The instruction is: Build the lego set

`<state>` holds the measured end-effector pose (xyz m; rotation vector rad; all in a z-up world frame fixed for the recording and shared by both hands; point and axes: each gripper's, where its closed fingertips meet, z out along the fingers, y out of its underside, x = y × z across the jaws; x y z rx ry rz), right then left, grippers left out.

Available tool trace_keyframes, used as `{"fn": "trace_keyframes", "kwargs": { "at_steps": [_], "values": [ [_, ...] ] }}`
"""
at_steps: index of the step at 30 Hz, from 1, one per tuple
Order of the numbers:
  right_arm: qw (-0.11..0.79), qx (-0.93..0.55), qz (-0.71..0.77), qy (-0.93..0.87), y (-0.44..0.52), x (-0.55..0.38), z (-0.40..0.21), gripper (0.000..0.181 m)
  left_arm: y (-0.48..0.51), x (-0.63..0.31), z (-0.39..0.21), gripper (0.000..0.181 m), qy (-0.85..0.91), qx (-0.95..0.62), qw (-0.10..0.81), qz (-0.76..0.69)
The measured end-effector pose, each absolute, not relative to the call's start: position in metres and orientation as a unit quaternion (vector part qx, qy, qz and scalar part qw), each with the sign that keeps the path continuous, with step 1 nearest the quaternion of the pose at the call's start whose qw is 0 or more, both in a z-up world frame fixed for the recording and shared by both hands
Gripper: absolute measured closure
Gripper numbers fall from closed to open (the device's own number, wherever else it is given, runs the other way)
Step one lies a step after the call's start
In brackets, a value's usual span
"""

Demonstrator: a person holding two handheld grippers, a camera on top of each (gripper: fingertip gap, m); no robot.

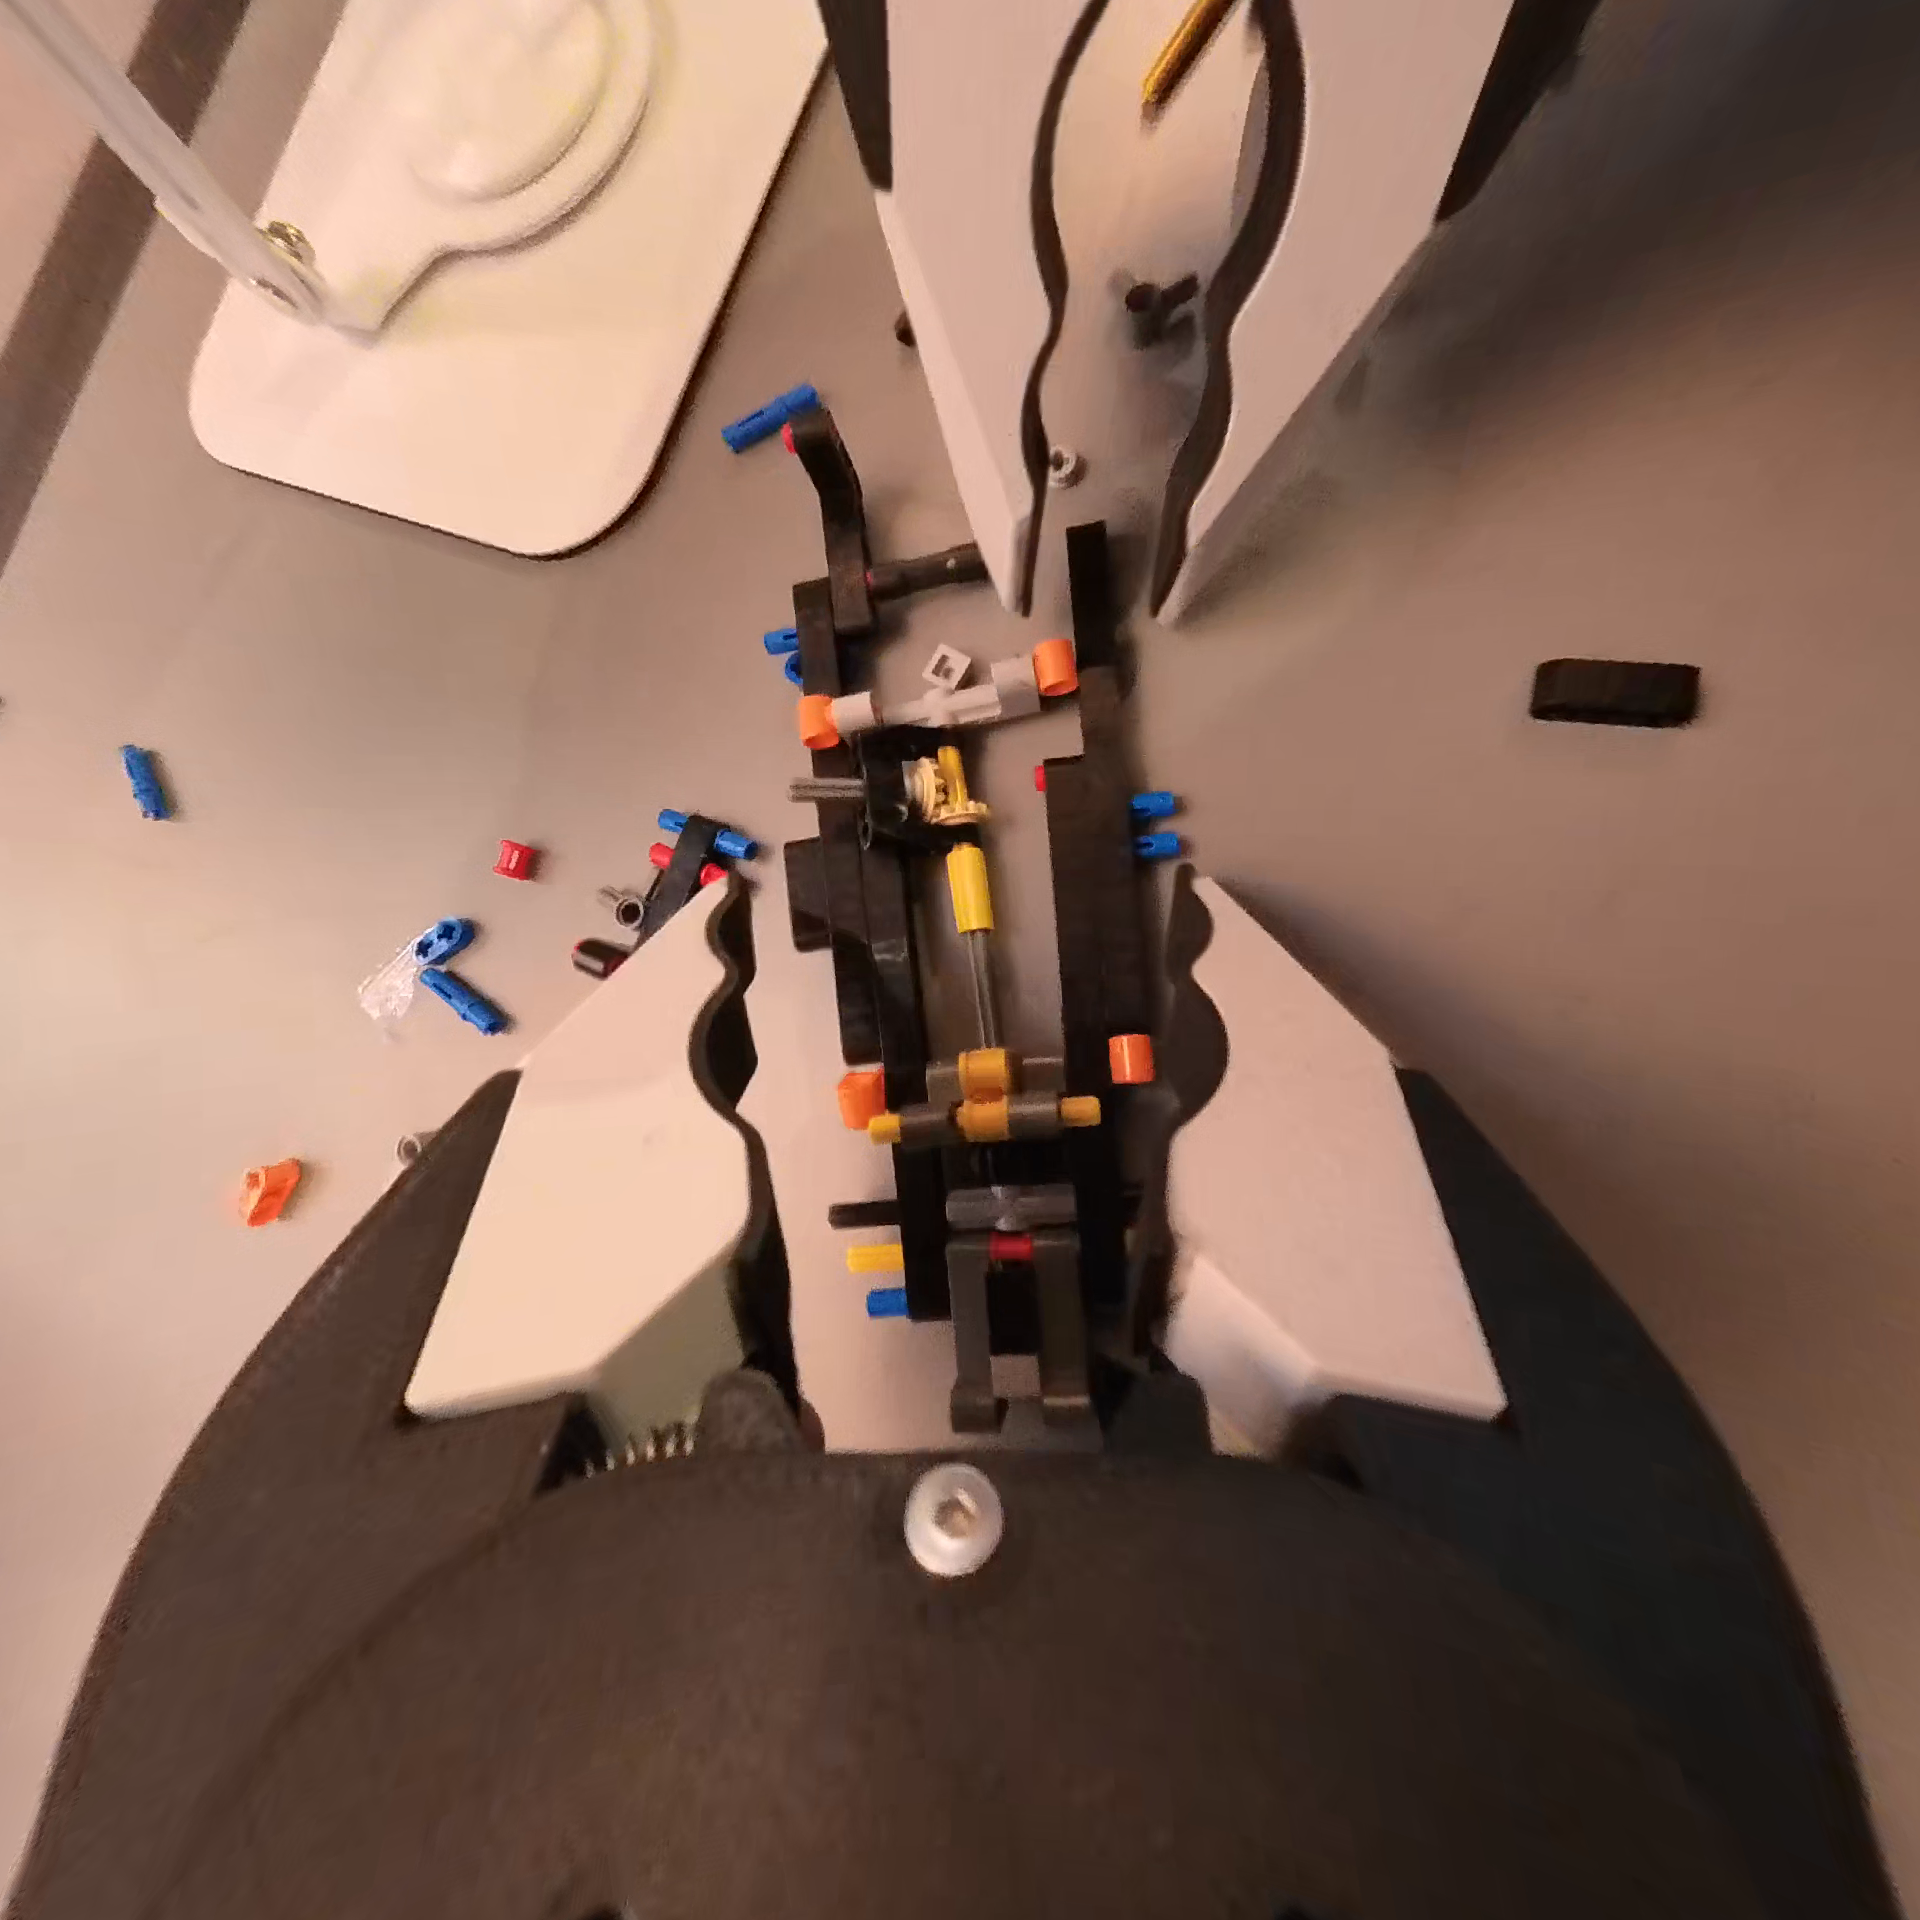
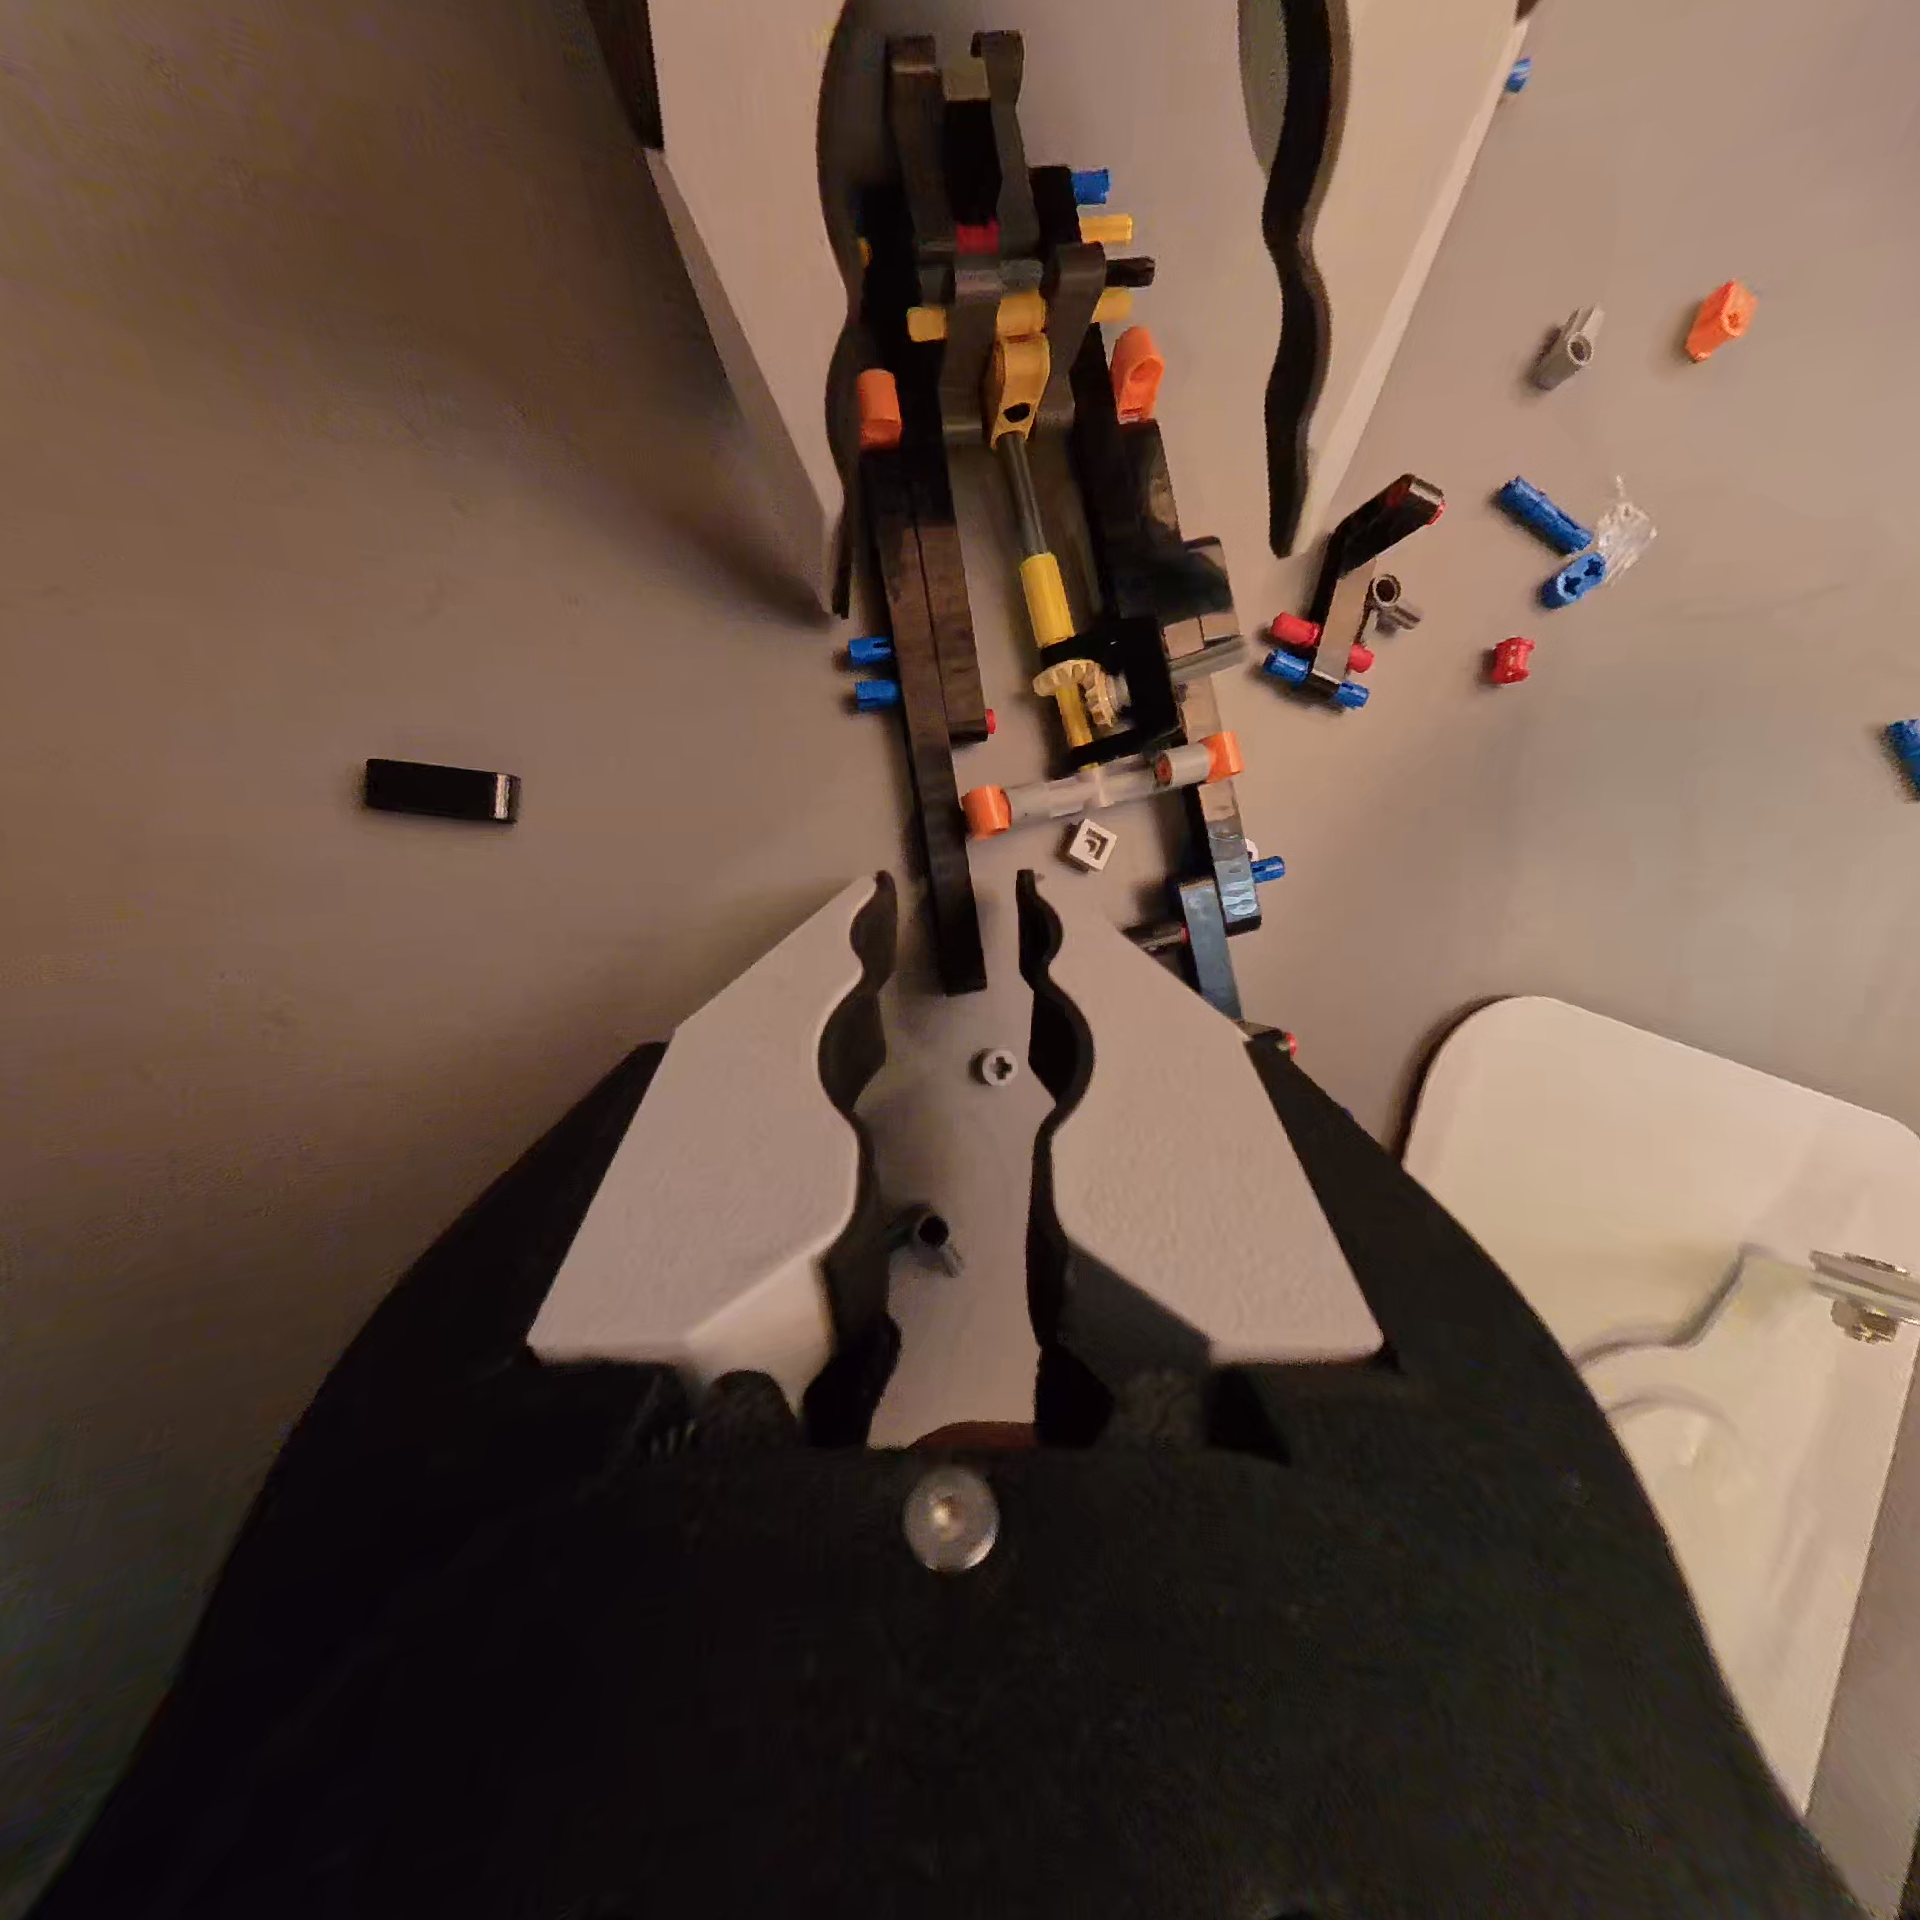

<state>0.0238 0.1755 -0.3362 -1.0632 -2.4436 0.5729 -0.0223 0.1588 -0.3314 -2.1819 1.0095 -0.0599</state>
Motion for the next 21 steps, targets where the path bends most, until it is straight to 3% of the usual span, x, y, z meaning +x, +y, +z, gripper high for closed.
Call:
{"fn": "trace_keyframes", "kwargs": {
  "at_steps": [12, 21],
  "values": [
    [0.216, -0.385, 0.226, -0.868, 0.1763, 0.0163, -0.3409, 0.175, 0.1625, -0.0178, -0.3386, 0.129, 0.4, -0.847, 0.344, -0.063],
    [0.226, -0.39, 0.235, -0.861, 0.1769, 0.0165, -0.336, 0.173, 0.1603, -0.0184, -0.3372, 0.127, 0.386, -0.85, 0.349, -0.08]
  ]
}}
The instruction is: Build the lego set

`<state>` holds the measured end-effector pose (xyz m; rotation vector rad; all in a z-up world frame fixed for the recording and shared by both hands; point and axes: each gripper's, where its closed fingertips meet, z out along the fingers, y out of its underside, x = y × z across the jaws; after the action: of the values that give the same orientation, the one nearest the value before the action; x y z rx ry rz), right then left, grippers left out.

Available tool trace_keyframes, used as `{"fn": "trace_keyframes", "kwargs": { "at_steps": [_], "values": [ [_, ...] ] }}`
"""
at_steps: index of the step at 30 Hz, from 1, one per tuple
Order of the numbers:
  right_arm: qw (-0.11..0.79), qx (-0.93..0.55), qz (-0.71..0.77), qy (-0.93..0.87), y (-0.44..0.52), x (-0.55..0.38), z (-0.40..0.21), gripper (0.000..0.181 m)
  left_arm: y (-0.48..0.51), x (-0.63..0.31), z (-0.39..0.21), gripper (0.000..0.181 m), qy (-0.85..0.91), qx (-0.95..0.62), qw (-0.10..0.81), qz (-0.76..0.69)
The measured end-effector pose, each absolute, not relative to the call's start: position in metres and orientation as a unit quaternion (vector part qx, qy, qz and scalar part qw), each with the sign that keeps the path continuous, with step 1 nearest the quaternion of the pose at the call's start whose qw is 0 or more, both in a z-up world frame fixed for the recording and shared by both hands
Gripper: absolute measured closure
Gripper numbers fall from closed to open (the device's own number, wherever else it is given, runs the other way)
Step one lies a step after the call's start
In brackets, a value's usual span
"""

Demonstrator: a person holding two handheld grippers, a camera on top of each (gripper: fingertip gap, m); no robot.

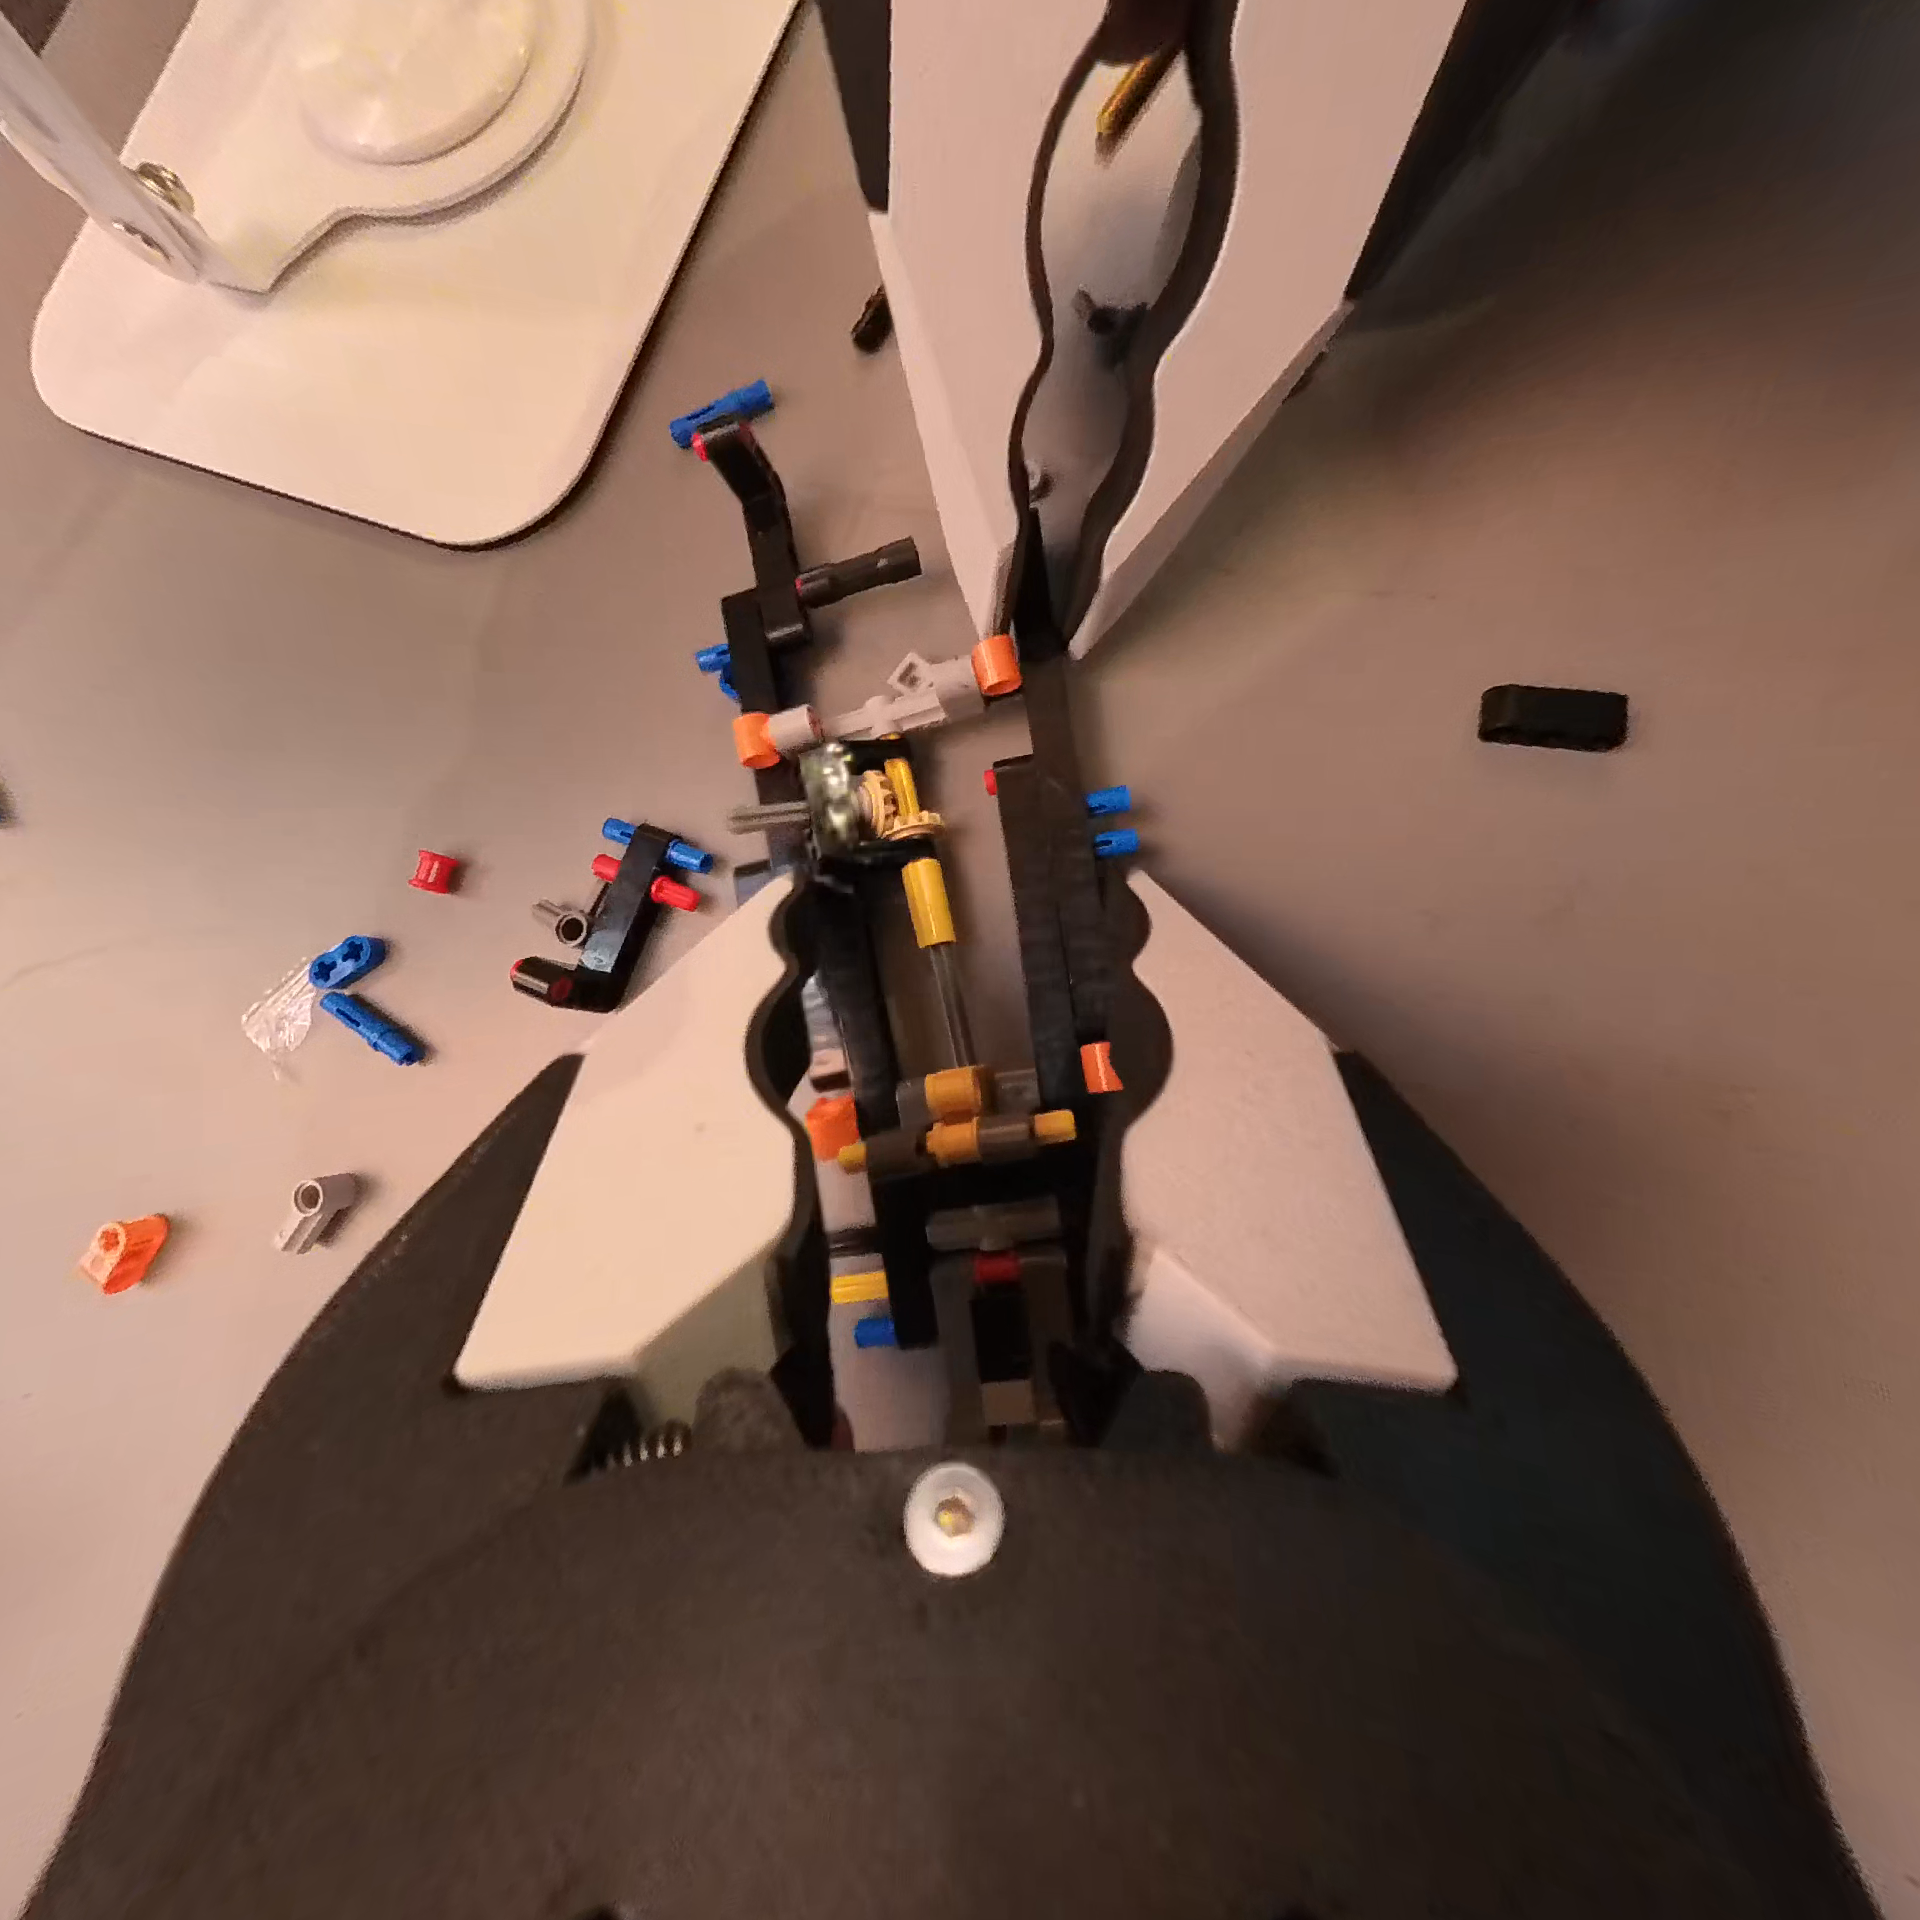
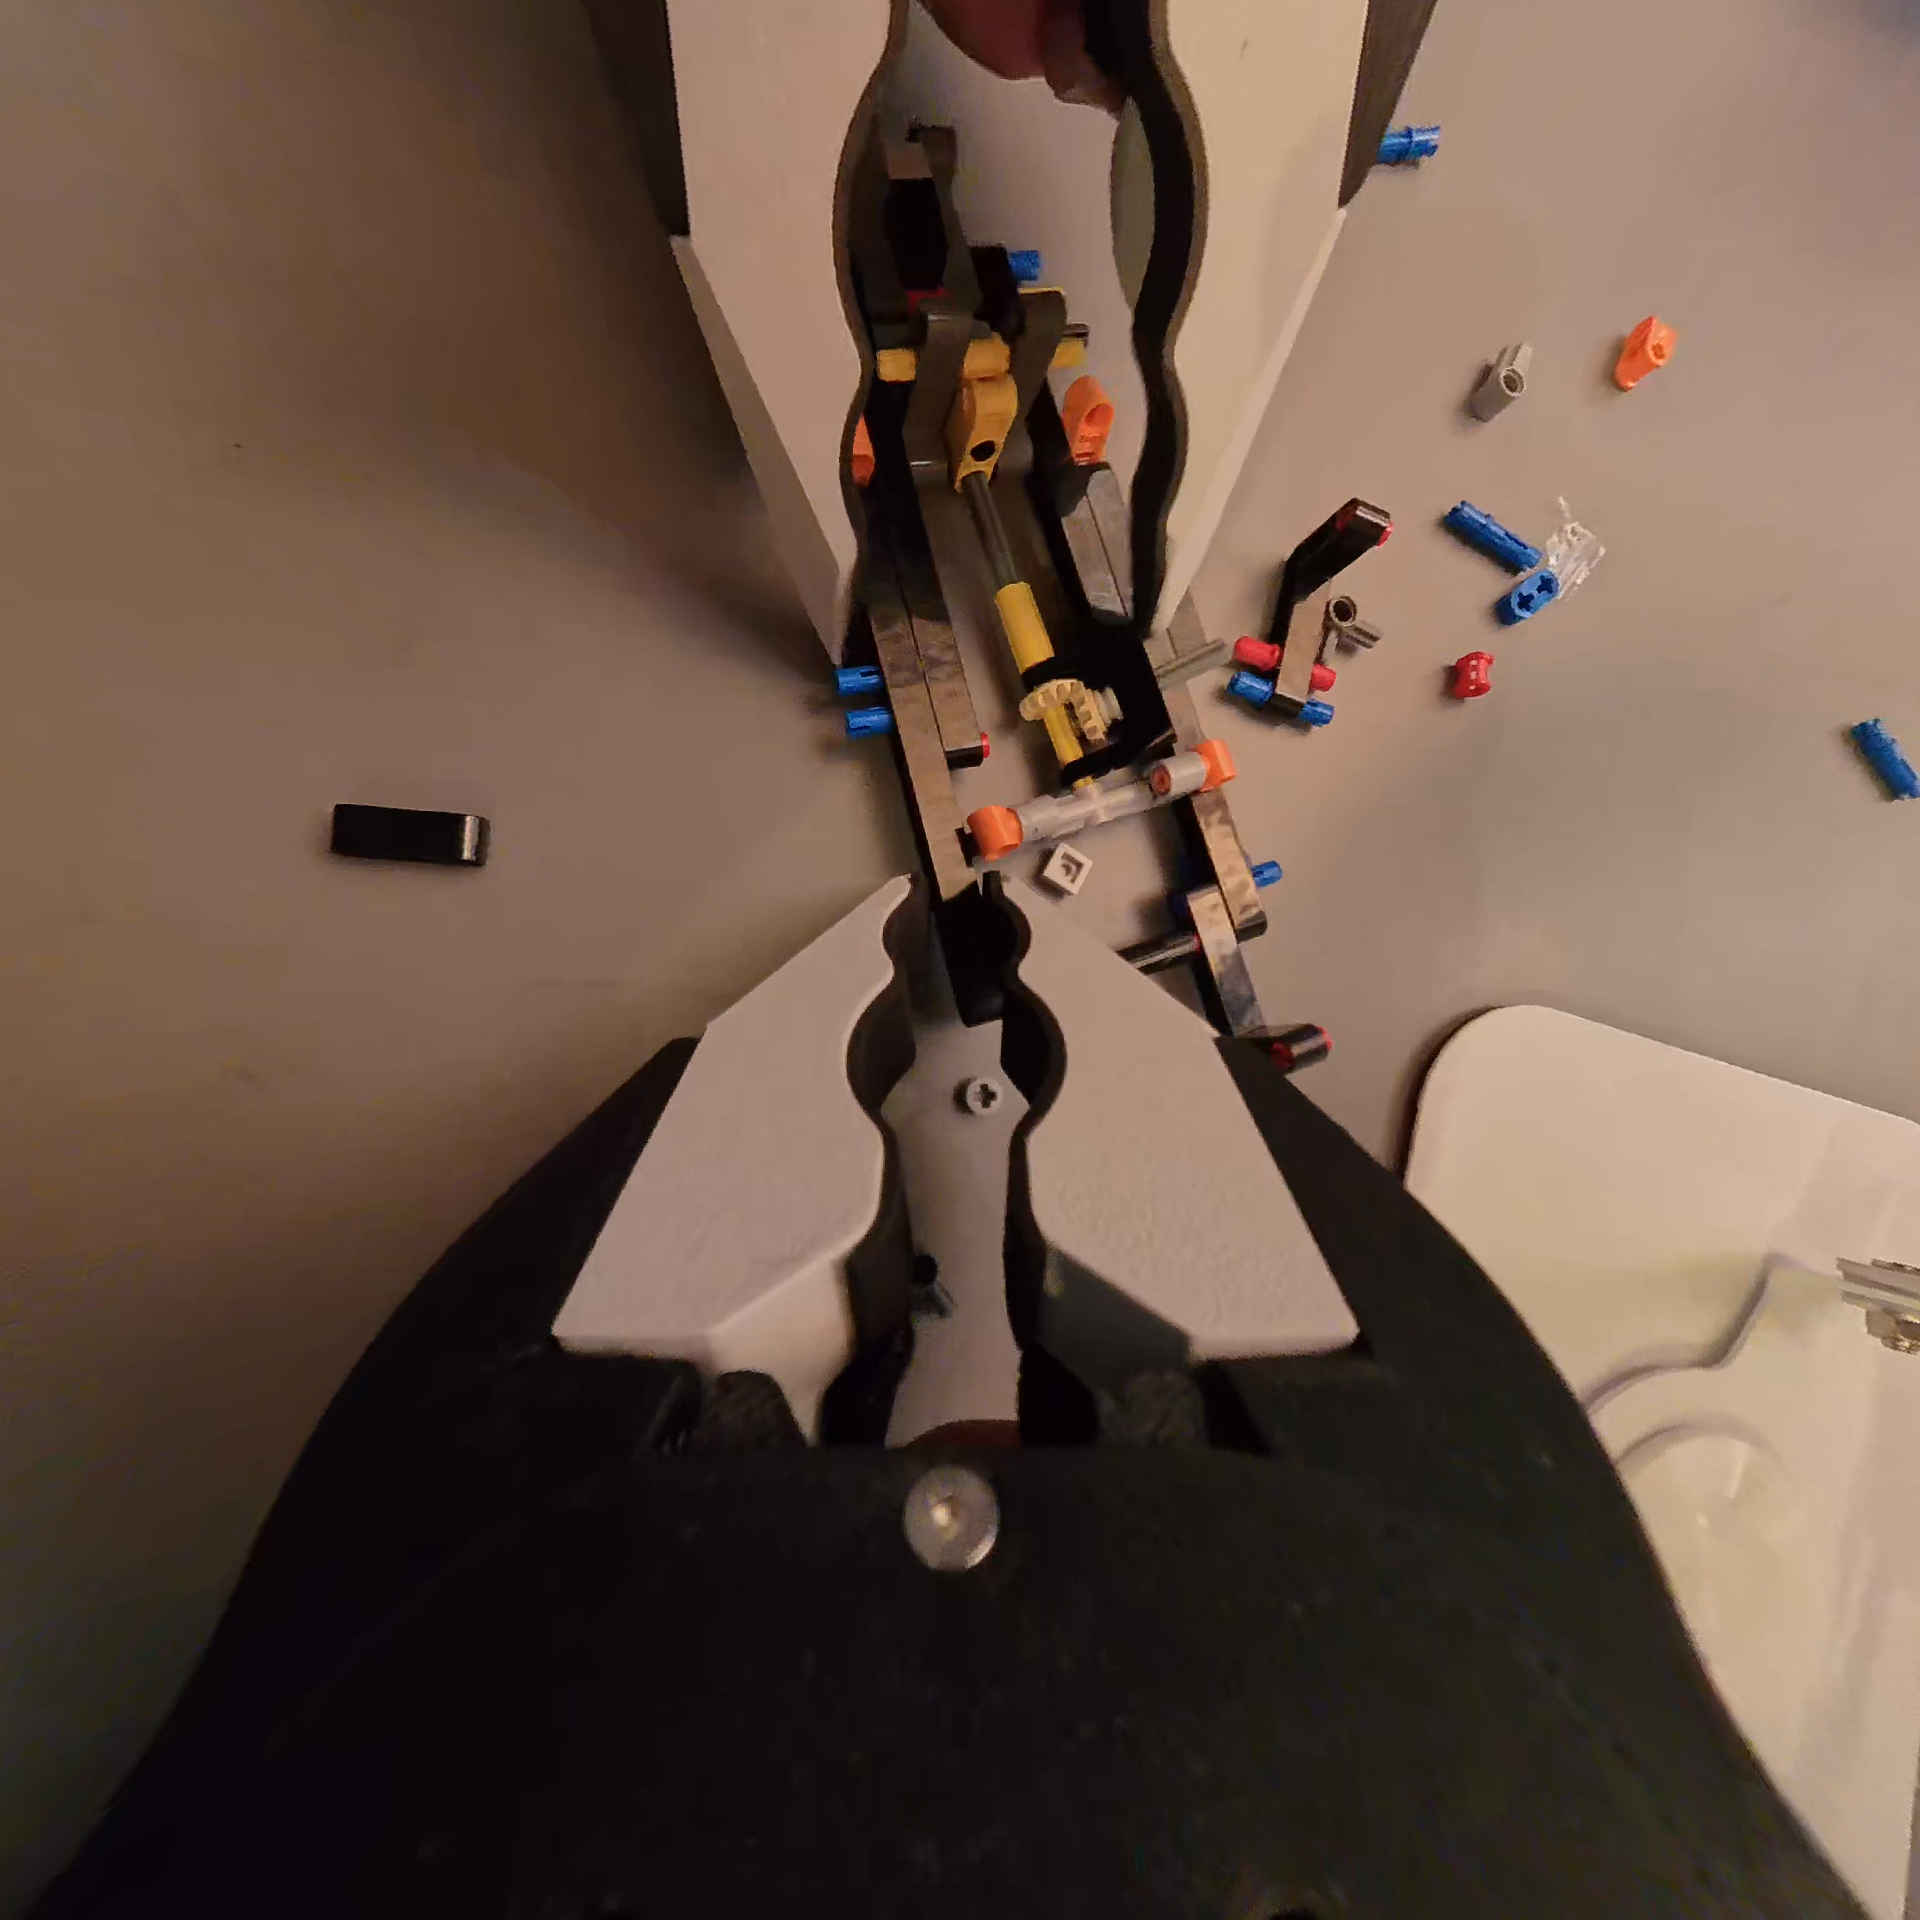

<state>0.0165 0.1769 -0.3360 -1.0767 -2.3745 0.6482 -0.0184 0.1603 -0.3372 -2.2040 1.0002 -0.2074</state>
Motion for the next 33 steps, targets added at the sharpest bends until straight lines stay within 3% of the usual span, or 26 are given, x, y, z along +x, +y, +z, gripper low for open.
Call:
{"fn": "trace_keyframes", "kwargs": {
  "at_steps": [3, 8, 13, 27, 33],
  "values": [
    [0.225, -0.393, 0.236, -0.86, 0.179, 0.021, -0.335, 0.167, 0.159, -0.021, -0.337, 0.123, 0.395, -0.848, 0.346, -0.076],
    [0.248, -0.378, 0.225, -0.863, 0.192, 0.011, -0.322, 0.125, 0.158, -0.021, -0.34, 0.116, 0.412, -0.844, 0.336, -0.071],
    [0.191, -0.355, 0.23, -0.886, 0.193, 0.0, -0.338, 0.118, 0.159, -0.021, -0.34, 0.111, 0.423, -0.842, 0.326, -0.073],
    [0.11, -0.344, 0.236, -0.902, 0.194, -0.003, -0.343, 0.11, 0.163, -0.024, -0.34, 0.117, 0.431, -0.835, 0.323, -0.108],
    [0.087, -0.341, 0.239, -0.905, 0.193, -0.004, -0.345, 0.114, 0.165, -0.024, -0.339, 0.118, 0.432, -0.83, 0.331, -0.121]
  ]
}}
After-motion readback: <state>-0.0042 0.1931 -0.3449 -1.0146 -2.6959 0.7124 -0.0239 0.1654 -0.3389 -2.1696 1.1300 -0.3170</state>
